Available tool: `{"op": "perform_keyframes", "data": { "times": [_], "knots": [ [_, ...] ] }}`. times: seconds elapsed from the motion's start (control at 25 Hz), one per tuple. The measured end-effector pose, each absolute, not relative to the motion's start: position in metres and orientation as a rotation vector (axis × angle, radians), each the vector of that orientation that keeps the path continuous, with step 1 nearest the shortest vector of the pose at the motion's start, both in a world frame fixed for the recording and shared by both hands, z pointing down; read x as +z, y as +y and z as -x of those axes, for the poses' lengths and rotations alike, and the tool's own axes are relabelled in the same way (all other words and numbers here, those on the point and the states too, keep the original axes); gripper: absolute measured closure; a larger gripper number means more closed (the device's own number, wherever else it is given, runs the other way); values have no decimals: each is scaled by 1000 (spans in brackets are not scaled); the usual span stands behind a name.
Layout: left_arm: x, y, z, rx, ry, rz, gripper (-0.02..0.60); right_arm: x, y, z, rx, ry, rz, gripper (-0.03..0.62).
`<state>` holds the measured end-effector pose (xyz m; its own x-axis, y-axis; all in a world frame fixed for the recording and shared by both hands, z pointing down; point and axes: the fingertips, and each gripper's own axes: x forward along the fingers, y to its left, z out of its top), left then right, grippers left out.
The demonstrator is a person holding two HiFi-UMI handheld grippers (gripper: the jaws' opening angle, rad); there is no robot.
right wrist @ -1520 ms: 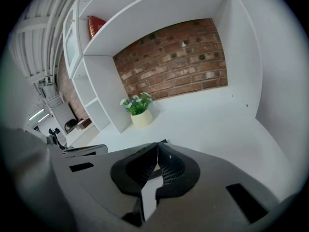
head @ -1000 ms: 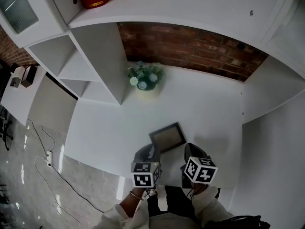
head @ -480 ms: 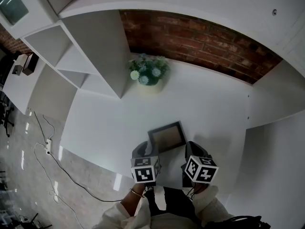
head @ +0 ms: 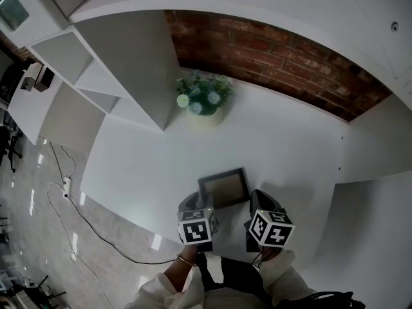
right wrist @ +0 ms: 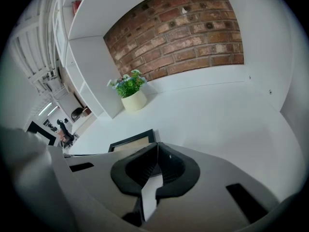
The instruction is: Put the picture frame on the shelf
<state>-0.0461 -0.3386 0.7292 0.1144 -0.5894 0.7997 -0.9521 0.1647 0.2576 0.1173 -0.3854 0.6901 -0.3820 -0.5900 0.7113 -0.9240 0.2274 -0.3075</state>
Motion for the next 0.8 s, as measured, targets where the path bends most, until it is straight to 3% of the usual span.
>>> {"op": "perform_keyframes", "data": {
  "times": [0.56, 0.8],
  "knots": [
    [740, -338, 44, 505, -1570, -1427, 436, 706, -402, -117, 1016, -2061, -1337, 569],
    [743, -336, 45, 490, -1562, -1397, 476, 708, -402, -117, 1024, -2063, -1332, 569]
  ]
}}
